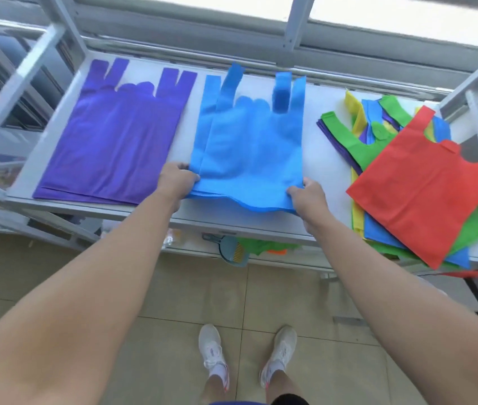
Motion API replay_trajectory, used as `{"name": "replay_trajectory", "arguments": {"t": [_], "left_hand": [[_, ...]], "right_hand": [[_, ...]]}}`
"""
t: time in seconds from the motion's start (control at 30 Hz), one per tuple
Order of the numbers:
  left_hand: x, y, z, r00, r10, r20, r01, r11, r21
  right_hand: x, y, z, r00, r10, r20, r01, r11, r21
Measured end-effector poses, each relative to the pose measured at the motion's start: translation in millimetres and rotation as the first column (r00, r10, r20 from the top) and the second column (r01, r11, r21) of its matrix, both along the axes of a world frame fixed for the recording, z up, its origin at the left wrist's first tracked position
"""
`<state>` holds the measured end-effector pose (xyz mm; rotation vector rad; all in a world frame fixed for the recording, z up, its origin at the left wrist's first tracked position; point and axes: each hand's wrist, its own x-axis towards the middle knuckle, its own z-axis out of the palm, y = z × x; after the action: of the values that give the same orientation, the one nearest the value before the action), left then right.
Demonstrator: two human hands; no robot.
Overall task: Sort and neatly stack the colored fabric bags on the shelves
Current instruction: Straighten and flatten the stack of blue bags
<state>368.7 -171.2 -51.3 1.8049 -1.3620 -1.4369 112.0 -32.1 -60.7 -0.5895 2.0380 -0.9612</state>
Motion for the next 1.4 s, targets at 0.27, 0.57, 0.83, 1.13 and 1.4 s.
{"name": "replay_trajectory", "arguments": {"t": [0.27, 0.57, 0.83, 1.13, 1.4], "left_hand": [[10.1, 7.7, -7.7, 0.988, -0.013, 0.155, 0.05, 0.97, -0.236], [18.1, 11.1, 1.3, 0.984, -0.074, 0.16, 0.109, 0.969, -0.224], [5.2, 16.5, -0.1, 0.976, -0.065, 0.209, 0.106, 0.976, -0.191], [-25.9, 31.4, 27.0, 0.839, -0.13, 0.528, 0.324, 0.899, -0.294], [-175.4, 76.3, 43.5, 0.751, -0.529, 0.396, 0.645, 0.718, -0.264]], "right_hand": [[17.0, -6.6, 8.0, 1.0, 0.026, 0.011, -0.026, 0.998, -0.056], [13.7, 7.3, 20.5, 0.995, 0.081, -0.065, -0.082, 0.997, -0.017], [16.3, 16.5, 20.8, 0.988, 0.137, -0.074, -0.134, 0.99, 0.037], [-18.6, 54.6, 53.6, 0.932, 0.07, -0.355, -0.045, 0.996, 0.078], [-150.1, 138.4, 60.9, 0.838, -0.164, -0.521, 0.216, 0.976, 0.039]]}}
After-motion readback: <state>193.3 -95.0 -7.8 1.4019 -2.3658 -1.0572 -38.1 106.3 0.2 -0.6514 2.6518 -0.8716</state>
